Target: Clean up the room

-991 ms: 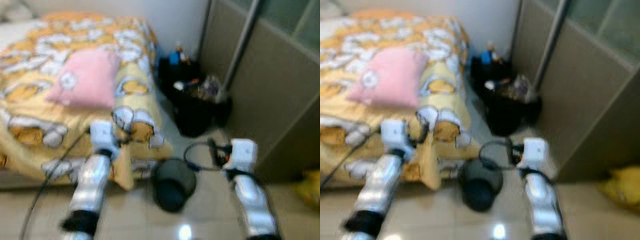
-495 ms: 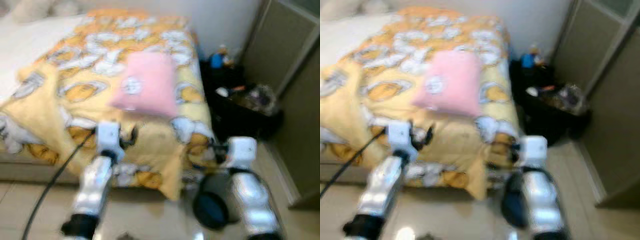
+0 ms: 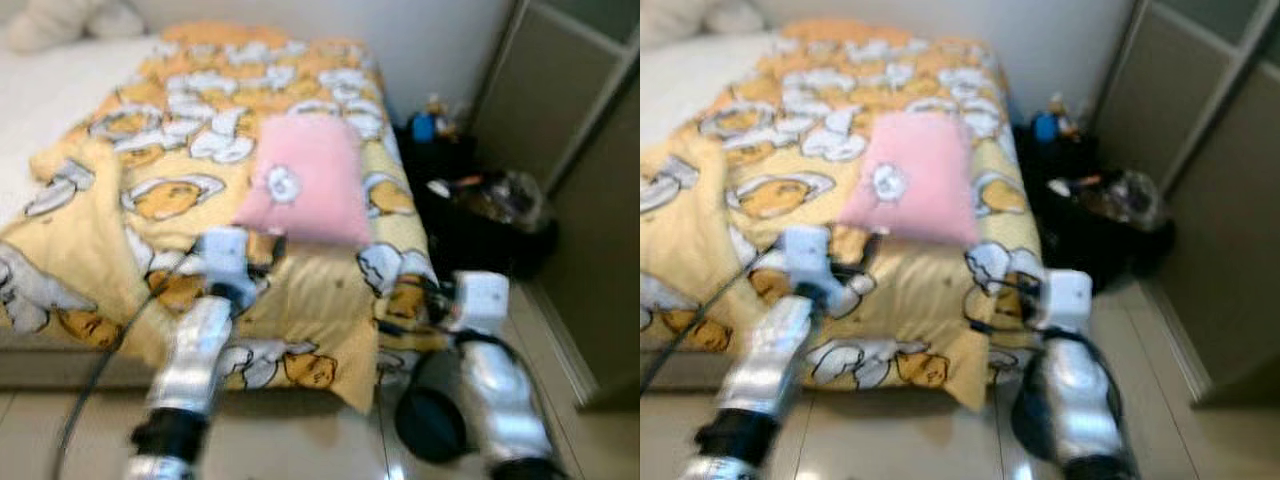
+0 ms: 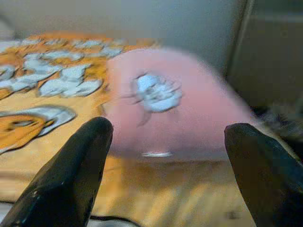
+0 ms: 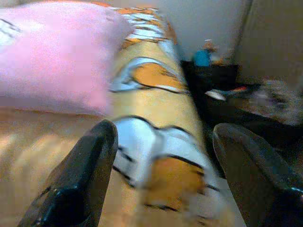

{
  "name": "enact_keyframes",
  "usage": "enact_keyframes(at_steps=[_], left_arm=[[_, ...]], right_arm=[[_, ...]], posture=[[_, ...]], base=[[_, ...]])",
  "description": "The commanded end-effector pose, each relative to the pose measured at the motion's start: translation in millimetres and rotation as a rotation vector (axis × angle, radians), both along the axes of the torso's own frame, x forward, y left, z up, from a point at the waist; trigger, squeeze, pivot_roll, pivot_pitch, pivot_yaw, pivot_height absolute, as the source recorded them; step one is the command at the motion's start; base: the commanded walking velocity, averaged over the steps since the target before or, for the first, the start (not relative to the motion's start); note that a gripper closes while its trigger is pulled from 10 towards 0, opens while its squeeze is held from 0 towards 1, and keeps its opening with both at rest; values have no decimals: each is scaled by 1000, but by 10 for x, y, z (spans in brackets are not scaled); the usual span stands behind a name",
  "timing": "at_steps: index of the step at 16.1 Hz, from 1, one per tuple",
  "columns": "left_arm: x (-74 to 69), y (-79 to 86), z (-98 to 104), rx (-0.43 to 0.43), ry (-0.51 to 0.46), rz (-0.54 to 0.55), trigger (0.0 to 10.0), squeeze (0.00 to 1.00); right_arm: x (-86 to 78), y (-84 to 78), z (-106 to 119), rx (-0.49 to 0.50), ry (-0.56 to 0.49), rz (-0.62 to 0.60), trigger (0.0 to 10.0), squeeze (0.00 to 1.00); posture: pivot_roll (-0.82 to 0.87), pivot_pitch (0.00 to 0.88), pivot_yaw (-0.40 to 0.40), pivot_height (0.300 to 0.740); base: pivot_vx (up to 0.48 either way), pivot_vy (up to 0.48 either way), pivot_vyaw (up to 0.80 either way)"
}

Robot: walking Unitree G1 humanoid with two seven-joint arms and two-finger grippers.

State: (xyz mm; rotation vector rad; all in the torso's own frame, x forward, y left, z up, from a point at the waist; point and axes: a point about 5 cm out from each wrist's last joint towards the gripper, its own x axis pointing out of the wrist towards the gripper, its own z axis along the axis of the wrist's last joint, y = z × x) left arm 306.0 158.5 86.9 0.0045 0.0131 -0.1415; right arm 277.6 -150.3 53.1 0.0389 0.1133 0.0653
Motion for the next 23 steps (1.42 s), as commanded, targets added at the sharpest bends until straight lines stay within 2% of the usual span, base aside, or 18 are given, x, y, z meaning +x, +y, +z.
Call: enact_keyframes(at_steps=[1, 3, 5, 6, 8, 9, 10, 11, 13, 14, 15, 16, 17, 18, 19, 20, 22, 23], left_arm=[[36, -115, 38, -36, -4, -11, 10000, 0], [30, -118, 65, -51, -15, 3, 10000, 0], [74, -142, 137, -34, -39, -13, 10000, 0], [147, -163, 256, -11, -80, -39, 10000, 0], [346, -128, 510, 12, -124, -25, 10000, 0], [491, 26, 585, 80, -73, 80, 10000, 0], [579, 127, 555, 99, 26, 129, 10000, 0], [682, 319, 537, 14, 187, 107, 10000, 0], [694, 350, 374, -126, 344, 58, 10000, 0], [704, 309, 302, -237, 427, 38, 10000, 0], [747, 176, 323, -336, 448, -21, 10000, 0], [773, 66, 329, -372, 451, -55, 10000, 0], [777, -15, 294, -358, 453, -56, 10000, 0], [769, -180, 230, -322, 461, -78, 10000, 0], [721, -298, 121, -286, 505, -92, 10000, 0], [701, -325, 81, -291, 523, -87, 10000, 0], [672, -449, 30, -284, 520, -111, 10000, 0], [724, -506, 137, -303, 454, -141, 10000, 0]], right_arm=[[55, -140, 60, -31, -7, -32, 10000, 0], [175, -160, 229, -21, -42, -29, 10000, 0], [184, -184, 208, -29, -28, -33, 10000, 0], [234, -211, 265, -9, -41, -52, 10000, 0], [468, -202, 432, 14, -58, -50, 10000, 0], [631, -77, 443, 120, 13, 4, 10000, 0], [701, -11, 429, 180, 66, 38, 10000, 0], [779, 67, 401, 341, 157, 94, 10000, 0], [784, 50, 319, 400, 211, 83, 10000, 0], [806, 47, 290, 478, 243, 71, 10000, 0], [848, 56, 295, 512, 259, 64, 10000, 0], [849, 46, 263, 517, 271, 51, 10000, 0], [841, 56, 232, 528, 285, 47, 10000, 0], [809, 102, 148, 525, 328, 26, 10000, 0], [784, 114, 93, 509, 360, 5, 10000, 0], [780, 104, 81, 506, 366, -9, 10000, 0], [781, -37, 81, 456, 343, -62, 10000, 0], [740, -141, 24, 471, 352, -109, 10000, 0]], posture=[[-7, 0, 10, 740], [-4, 0, -1, 740], [5, 0, -12, 740], [8, 0, -15, 740], [-1, 0, 2, 740], [-2, 0, 6, 740], [5, 0, 3, 740], [34, 0, -10, 740], [63, 0, -22, 740], [78, 0, -27, 740], [83, 0, -26, 740], [85, 29, -23, 740], [84, 41, -29, 740], [70, 62, -27, 740], [75, 73, -26, 740], [77, 75, -26, 740], [55, 77, -21, 740], [38, 83, -18, 740]], base=[[458, 0, 0], [458, 0, 0], [458, 0, 0], [458, 0, 0], [456, 0, 0], [461, 0, 0], [0, 0, 0], [0, 0, 0], [0, 0, 0], [0, 0, 0], [0, 0, 0], [0, 0, 0], [0, 0, 0], [0, 0, 0], [0, 0, 0], [0, 0, 0], [0, 0, 0], [0, 0, 0]])
